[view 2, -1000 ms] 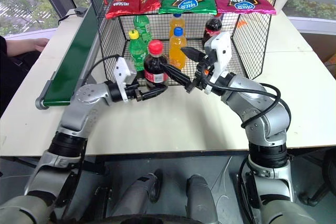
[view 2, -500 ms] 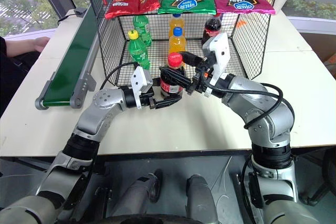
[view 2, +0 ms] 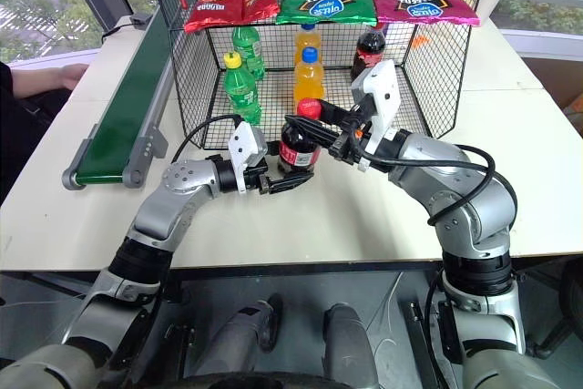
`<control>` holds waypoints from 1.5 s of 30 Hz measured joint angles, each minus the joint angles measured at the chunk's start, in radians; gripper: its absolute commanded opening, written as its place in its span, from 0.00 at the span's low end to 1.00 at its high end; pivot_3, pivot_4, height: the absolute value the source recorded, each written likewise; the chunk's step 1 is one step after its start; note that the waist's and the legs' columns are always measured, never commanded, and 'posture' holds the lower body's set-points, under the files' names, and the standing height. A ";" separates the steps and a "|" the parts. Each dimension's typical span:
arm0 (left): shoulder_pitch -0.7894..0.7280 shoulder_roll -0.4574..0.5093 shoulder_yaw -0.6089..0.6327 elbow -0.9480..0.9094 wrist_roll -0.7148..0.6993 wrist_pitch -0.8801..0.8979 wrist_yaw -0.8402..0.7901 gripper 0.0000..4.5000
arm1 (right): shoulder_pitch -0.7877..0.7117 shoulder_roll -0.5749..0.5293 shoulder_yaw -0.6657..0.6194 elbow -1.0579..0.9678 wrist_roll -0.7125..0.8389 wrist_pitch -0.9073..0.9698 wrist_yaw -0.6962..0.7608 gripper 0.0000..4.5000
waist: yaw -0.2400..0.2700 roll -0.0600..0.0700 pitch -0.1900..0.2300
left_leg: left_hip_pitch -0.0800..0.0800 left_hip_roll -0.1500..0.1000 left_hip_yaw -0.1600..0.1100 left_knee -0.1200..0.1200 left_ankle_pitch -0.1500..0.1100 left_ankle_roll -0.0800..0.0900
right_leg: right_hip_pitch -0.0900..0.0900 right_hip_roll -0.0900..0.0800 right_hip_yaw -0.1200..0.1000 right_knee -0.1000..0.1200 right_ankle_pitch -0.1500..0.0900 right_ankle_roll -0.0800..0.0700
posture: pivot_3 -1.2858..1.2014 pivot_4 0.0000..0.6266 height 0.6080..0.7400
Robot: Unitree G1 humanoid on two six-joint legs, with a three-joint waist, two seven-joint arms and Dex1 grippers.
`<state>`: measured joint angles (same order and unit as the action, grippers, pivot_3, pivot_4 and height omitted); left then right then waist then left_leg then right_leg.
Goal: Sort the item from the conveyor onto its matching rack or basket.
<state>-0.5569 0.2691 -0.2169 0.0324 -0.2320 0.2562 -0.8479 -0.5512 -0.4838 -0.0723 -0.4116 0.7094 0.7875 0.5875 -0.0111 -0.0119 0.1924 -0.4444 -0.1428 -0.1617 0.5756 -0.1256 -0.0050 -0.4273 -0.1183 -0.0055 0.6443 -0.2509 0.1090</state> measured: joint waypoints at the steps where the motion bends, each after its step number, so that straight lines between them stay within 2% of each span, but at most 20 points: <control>1: -0.006 -0.009 0.001 -0.009 -0.007 0.001 0.001 0.99 | 0.001 0.001 0.008 0.006 -0.001 0.004 -0.003 0.26 | 0.000 0.000 0.000 | 0.000 0.000 0.000 0.000 0.000 0.000 | 0.000 0.000 0.000 0.000 0.000 0.000 | 0.52 0.24 0.98; 7: -0.010 0.003 0.003 -0.041 -0.031 0.046 0.004 0.99 | 0.005 0.002 0.023 0.012 -0.018 0.004 -0.016 0.26 | -0.002 0.000 0.000 | 0.000 0.000 0.000 0.000 0.000 0.000 | 0.000 0.000 0.000 0.000 0.000 0.000 | 0.52 0.24 0.98; 13: 0.132 0.130 0.073 -0.210 -0.061 0.160 0.029 0.99 | -0.040 -0.001 0.001 0.120 -0.101 -0.053 -0.072 0.26 | -0.004 0.000 0.000 | 0.000 0.000 0.000 0.000 0.000 0.000 | 0.000 0.000 0.000 0.000 0.000 0.000 | 0.52 0.24 0.98; 15: 0.177 0.141 0.092 -0.251 -0.075 0.189 0.047 0.99 | -0.068 0.005 -0.007 0.170 -0.144 -0.086 -0.108 0.26 | -0.002 0.000 0.000 | 0.000 0.000 0.000 0.000 0.000 0.000 | 0.000 0.000 0.000 0.000 -0.001 -0.001 | 0.52 0.24 0.98; 20: 0.209 0.104 0.155 -0.321 -0.092 0.225 0.170 0.99 | -0.157 0.043 -0.018 0.308 -0.238 -0.168 -0.186 0.26 | 0.003 0.000 0.000 | 0.001 0.000 0.000 0.000 0.000 0.000 | 0.000 0.000 0.000 0.000 -0.001 -0.002 | 0.52 0.24 0.98; 28: 0.262 0.043 0.158 -0.297 0.010 0.162 0.349 0.99 | -0.231 0.048 -0.008 0.594 -0.397 -0.309 -0.234 0.26 | -0.004 0.001 0.000 | 0.001 0.000 0.002 0.000 0.000 0.000 | 0.000 0.001 0.001 0.001 0.001 0.001 | 0.52 0.24 0.98; 37: 0.299 0.001 0.142 -0.280 0.044 0.118 0.396 0.99 | -0.356 0.050 -0.015 0.856 -0.477 -0.455 -0.248 0.26 | -0.002 0.001 0.000 | 0.001 -0.001 0.002 0.000 0.000 0.000 | 0.000 0.002 0.001 0.002 0.001 0.001 | 0.52 0.24 0.98; 45: 0.308 -0.006 0.142 -0.280 0.045 0.108 0.398 0.99 | -0.371 0.050 -0.020 0.988 -0.509 -0.545 -0.240 0.26 | -0.002 0.001 0.000 | 0.001 -0.001 0.003 0.000 0.000 0.000 | 0.000 0.002 0.001 0.002 0.001 0.001 | 0.52 0.24 0.98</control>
<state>-0.2489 0.2634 -0.0753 -0.2477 -0.1873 0.3646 -0.4503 -0.9224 -0.4335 -0.0927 0.5766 0.2003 0.2421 0.3479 -0.0132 -0.0110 0.1928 -0.4433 -0.1433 -0.1592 0.5758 -0.1251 -0.0045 -0.4275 -0.1166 -0.0046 0.6463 -0.2501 0.1098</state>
